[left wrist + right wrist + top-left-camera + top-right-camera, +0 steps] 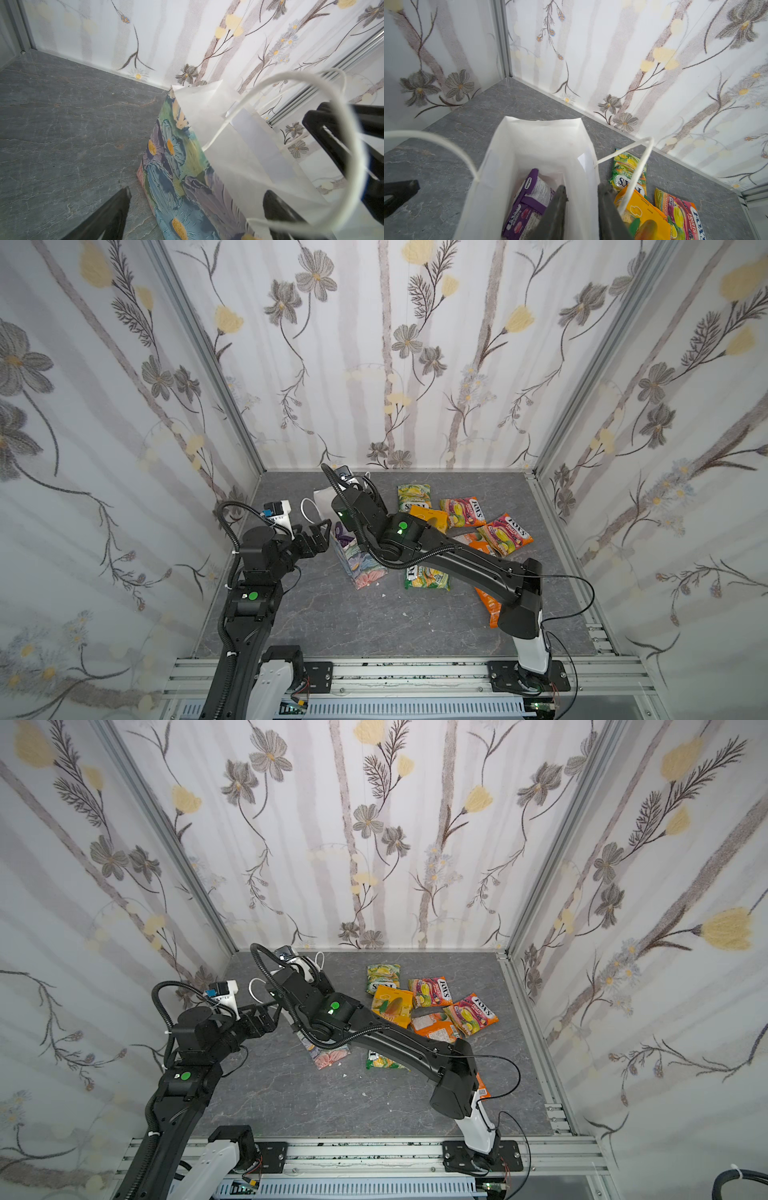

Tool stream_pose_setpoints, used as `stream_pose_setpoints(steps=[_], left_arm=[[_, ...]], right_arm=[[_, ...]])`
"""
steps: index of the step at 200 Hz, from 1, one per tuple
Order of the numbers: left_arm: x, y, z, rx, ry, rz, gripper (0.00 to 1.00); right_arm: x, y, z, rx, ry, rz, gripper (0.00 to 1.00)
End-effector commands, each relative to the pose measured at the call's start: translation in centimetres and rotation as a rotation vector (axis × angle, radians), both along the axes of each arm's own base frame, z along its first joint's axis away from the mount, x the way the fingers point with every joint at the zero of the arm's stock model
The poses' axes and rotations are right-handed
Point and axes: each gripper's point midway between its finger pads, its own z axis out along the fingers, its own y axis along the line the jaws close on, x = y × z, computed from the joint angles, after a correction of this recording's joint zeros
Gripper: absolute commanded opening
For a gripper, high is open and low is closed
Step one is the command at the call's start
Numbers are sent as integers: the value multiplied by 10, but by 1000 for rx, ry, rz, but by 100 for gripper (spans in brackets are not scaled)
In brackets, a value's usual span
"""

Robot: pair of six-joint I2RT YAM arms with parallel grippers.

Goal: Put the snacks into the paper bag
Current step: 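Lower the purple packet into the bag and open the right gripper, then withdraw the right gripper from the bag toward the orange chip bag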

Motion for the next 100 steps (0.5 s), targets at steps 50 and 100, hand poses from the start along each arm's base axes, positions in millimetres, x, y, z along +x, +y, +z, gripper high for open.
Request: stream_pose_setpoints(steps=[50,100], left_arm=[[2,1,8,0,-37,0,100],[1,1,10,0,-44,3,100]], right_arm=[[-29,7,32,140,55,153,27],[-69,-34,53,275,36,238,31]])
